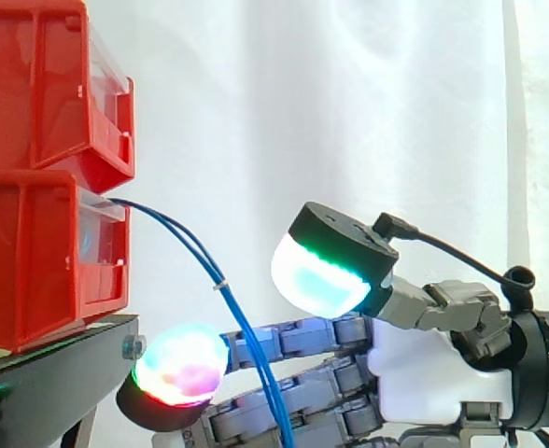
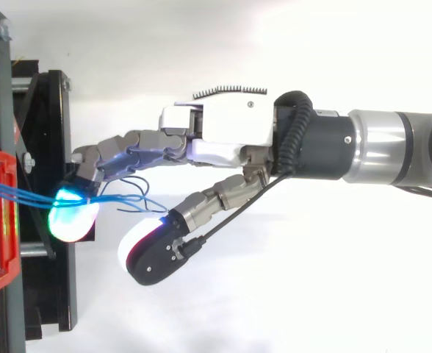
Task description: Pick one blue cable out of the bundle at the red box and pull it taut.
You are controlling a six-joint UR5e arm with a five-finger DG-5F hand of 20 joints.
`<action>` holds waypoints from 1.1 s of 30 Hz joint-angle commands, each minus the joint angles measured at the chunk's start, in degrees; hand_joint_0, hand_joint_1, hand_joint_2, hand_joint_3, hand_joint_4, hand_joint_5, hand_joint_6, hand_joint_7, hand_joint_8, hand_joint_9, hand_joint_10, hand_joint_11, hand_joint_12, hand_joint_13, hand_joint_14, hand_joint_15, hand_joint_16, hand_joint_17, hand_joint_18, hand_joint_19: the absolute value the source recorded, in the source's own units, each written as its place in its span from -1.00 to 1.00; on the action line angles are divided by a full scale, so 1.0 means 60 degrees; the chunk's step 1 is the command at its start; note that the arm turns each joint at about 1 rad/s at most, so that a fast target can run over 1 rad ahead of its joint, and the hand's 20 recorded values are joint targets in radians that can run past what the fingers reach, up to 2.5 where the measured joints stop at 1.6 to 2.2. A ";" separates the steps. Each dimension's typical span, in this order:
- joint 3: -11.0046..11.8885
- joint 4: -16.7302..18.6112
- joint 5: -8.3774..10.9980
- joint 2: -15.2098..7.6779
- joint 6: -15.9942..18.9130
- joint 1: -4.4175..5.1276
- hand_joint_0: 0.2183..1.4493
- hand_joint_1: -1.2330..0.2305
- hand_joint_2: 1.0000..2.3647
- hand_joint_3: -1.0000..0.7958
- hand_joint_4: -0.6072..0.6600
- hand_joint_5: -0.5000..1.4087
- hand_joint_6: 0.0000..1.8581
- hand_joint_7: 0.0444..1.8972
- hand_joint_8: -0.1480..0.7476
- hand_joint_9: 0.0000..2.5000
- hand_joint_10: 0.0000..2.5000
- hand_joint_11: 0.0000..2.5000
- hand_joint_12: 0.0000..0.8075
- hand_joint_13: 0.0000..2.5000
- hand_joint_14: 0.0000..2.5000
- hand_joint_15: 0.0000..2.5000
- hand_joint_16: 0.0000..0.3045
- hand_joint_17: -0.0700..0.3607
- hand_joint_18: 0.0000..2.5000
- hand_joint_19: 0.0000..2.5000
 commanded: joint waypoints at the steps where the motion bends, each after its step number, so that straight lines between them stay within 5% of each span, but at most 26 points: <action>1: -0.0003 0.0057 -0.0014 -0.0001 0.0001 0.0004 -0.44 -0.37 -1.00 -0.43 0.43 -0.62 -0.46 -0.11 -0.13 -0.72 -1.00 -0.95 -0.25 -0.93 -1.00 -0.95 -0.68 -0.17 -1.00 -0.99; 5: -0.0003 0.0071 -0.0072 0.0013 0.0031 -0.0011 -0.41 -0.37 -1.00 -0.39 0.43 -0.62 -0.46 -0.11 -0.13 -0.72 -1.00 -0.95 -0.25 -0.93 -1.00 -0.95 -0.68 -0.17 -1.00 -0.99; 11: 0.0041 0.0159 -0.0614 0.0013 0.0045 -0.0099 -0.41 -0.36 -1.00 -0.40 0.43 -0.62 -0.46 -0.11 -0.13 -0.72 -1.00 -0.94 -0.25 -0.93 -1.00 -0.95 -0.68 -0.17 -1.00 -0.98; 19: 0.0041 0.0350 -0.0614 0.0013 0.0016 -0.0099 -0.39 -0.36 -0.99 -0.31 0.42 -0.62 -0.46 -0.06 -0.14 -0.73 -1.00 -0.95 -0.26 -0.93 -1.00 -0.95 -0.69 -0.18 -1.00 -0.99; 28: 0.0232 0.0335 -0.0585 0.0013 -0.0042 -0.0172 -0.46 -0.36 -1.00 -0.44 0.43 -0.63 -0.46 -0.10 -0.13 -0.74 -1.00 -0.94 -0.24 -0.94 -1.00 -0.95 -0.68 -0.16 -1.00 -0.98; 33: 0.0232 0.0071 -0.0233 -0.0001 -0.0643 -0.0231 -0.46 -0.36 -1.00 -0.44 0.43 -0.63 -0.46 -0.10 -0.13 -0.74 -1.00 -0.95 -0.23 -0.94 -1.00 -0.94 -0.68 -0.16 -1.00 -0.98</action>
